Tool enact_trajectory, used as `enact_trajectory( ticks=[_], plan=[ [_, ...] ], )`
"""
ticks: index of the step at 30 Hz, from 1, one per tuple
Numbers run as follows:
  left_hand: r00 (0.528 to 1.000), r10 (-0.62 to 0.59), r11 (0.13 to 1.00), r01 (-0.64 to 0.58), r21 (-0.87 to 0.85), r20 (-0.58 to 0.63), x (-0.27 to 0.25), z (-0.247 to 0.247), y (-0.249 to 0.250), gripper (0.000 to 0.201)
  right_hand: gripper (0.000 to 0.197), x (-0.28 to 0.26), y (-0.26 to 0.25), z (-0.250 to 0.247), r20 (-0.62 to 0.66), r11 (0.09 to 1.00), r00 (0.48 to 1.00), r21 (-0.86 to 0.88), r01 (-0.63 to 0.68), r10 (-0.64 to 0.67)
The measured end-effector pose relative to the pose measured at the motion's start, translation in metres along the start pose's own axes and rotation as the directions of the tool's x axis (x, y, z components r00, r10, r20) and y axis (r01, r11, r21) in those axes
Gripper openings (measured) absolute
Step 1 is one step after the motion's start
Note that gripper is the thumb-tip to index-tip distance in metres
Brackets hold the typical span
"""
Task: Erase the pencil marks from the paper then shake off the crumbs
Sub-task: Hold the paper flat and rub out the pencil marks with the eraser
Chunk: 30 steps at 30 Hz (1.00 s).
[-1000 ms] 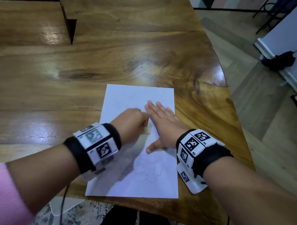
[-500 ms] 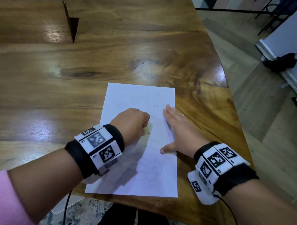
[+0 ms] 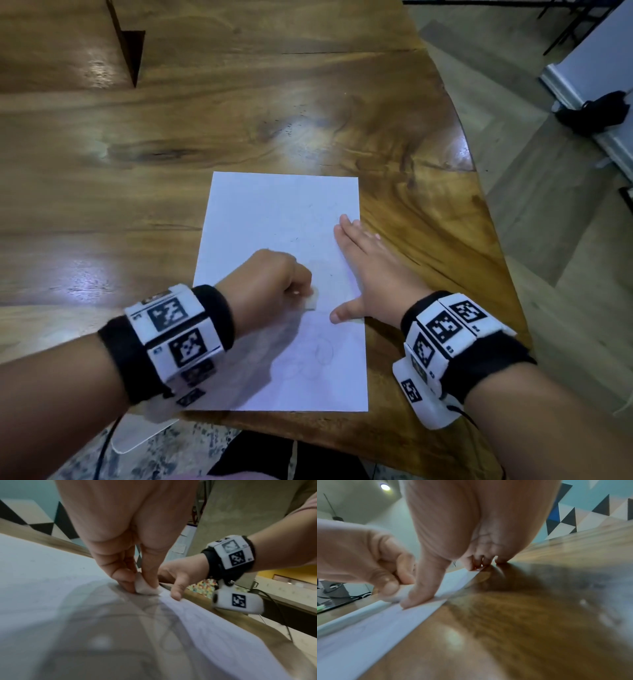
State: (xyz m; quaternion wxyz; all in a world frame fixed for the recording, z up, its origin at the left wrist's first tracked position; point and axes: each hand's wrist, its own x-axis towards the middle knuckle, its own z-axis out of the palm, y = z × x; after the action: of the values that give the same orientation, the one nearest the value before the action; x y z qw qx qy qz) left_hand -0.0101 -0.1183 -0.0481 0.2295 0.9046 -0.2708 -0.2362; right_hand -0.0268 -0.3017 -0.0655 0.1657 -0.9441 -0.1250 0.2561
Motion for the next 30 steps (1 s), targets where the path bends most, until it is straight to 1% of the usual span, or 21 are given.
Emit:
enact_trajectory(
  ticks=[2, 4, 5, 6, 8, 10, 11, 12, 14, 17, 18, 19, 20, 21, 23, 25, 28, 30],
  plan=[
    [0.998, -0.035, 0.999, 0.035, -0.006, -0.051, 0.015, -0.008, 0.001, 0.005, 0.128, 0.000, 0.001, 0.001, 0.000, 1.000, 1.000, -0.001, 0.003, -0.003],
    [0.983, -0.101, 0.995, 0.100, -0.017, -0.156, 0.039, -0.018, 0.003, 0.008, 0.128, 0.001, 0.001, 0.002, -0.001, 1.000, 1.000, -0.011, 0.004, -0.004],
    [0.973, -0.129, 0.992, 0.125, -0.029, -0.192, 0.047, -0.021, 0.004, 0.009, 0.129, 0.001, 0.001, 0.001, -0.003, 1.000, 1.000, -0.011, 0.004, -0.004],
    [0.969, -0.144, 0.990, 0.140, -0.036, -0.202, 0.050, -0.020, 0.005, 0.008, 0.128, 0.001, 0.001, 0.001, -0.002, 1.000, 1.000, -0.008, 0.002, -0.002],
    [0.980, -0.099, 0.995, 0.097, -0.018, -0.170, 0.033, -0.015, 0.005, 0.004, 0.128, 0.000, 0.001, 0.000, 0.002, 1.000, 1.000, 0.003, 0.000, 0.000],
    [0.997, -0.019, 1.000, 0.019, 0.009, -0.074, 0.008, -0.003, 0.003, 0.010, 0.127, 0.000, 0.002, 0.001, 0.000, 1.000, 1.000, 0.012, 0.000, 0.000],
    [1.000, 0.002, 1.000, -0.001, 0.015, -0.030, 0.001, 0.001, 0.004, 0.010, 0.128, 0.000, 0.002, 0.001, -0.002, 1.000, 1.000, 0.016, -0.001, 0.001],
    [1.000, 0.010, 1.000, -0.010, 0.014, -0.016, 0.001, 0.001, 0.004, 0.008, 0.128, 0.000, 0.002, 0.001, -0.005, 1.000, 1.000, 0.021, -0.004, 0.004],
    [0.997, -0.013, 1.000, 0.014, 0.014, -0.071, 0.019, -0.007, 0.007, 0.006, 0.128, -0.001, 0.001, 0.001, -0.008, 1.000, 1.000, 0.029, -0.012, 0.012],
    [0.970, -0.122, 0.992, 0.120, -0.023, -0.211, 0.055, -0.023, 0.013, 0.009, 0.127, -0.003, -0.001, -0.002, -0.014, 0.998, 1.000, 0.048, -0.027, 0.027],
    [0.964, -0.137, 0.991, 0.134, -0.028, -0.226, 0.059, -0.025, 0.014, 0.009, 0.127, -0.003, -0.002, -0.003, -0.017, 0.998, 0.999, 0.056, -0.033, 0.034],
    [0.968, -0.132, 0.991, 0.130, -0.025, -0.216, 0.056, -0.023, 0.016, 0.007, 0.127, -0.003, -0.002, -0.003, -0.016, 0.997, 0.999, 0.062, -0.040, 0.041],
    [0.978, -0.109, 0.994, 0.108, -0.017, -0.179, 0.047, -0.019, 0.016, 0.006, 0.128, -0.004, -0.003, -0.004, -0.013, 0.997, 0.999, 0.061, -0.045, 0.046],
    [0.989, -0.079, 0.997, 0.079, -0.007, -0.124, 0.036, -0.014, 0.015, 0.009, 0.128, -0.003, -0.003, -0.004, -0.013, 0.997, 0.999, 0.059, -0.048, 0.049],
    [0.998, -0.056, 0.998, 0.056, 0.003, -0.034, 0.020, -0.003, 0.014, 0.024, 0.128, -0.003, -0.004, -0.004, -0.016, 0.997, 0.998, 0.058, -0.055, 0.056],
    [0.998, -0.066, 0.997, 0.066, 0.027, -0.020, 0.016, 0.001, 0.012, 0.030, 0.128, -0.002, -0.006, -0.005, -0.012, 0.996, 0.998, 0.065, -0.064, 0.065],
    [0.995, -0.093, 0.995, 0.094, 0.020, -0.042, 0.019, 0.000, 0.011, 0.021, 0.129, -0.002, -0.004, -0.007, -0.019, 0.988, 0.995, 0.125, -0.093, 0.096],
    [0.994, -0.103, 0.995, 0.103, -0.006, -0.022, 0.020, -0.003, 0.013, 0.008, 0.130, -0.002, -0.003, -0.007, -0.015, 0.984, 0.995, 0.150, -0.099, 0.102]
  ],
)
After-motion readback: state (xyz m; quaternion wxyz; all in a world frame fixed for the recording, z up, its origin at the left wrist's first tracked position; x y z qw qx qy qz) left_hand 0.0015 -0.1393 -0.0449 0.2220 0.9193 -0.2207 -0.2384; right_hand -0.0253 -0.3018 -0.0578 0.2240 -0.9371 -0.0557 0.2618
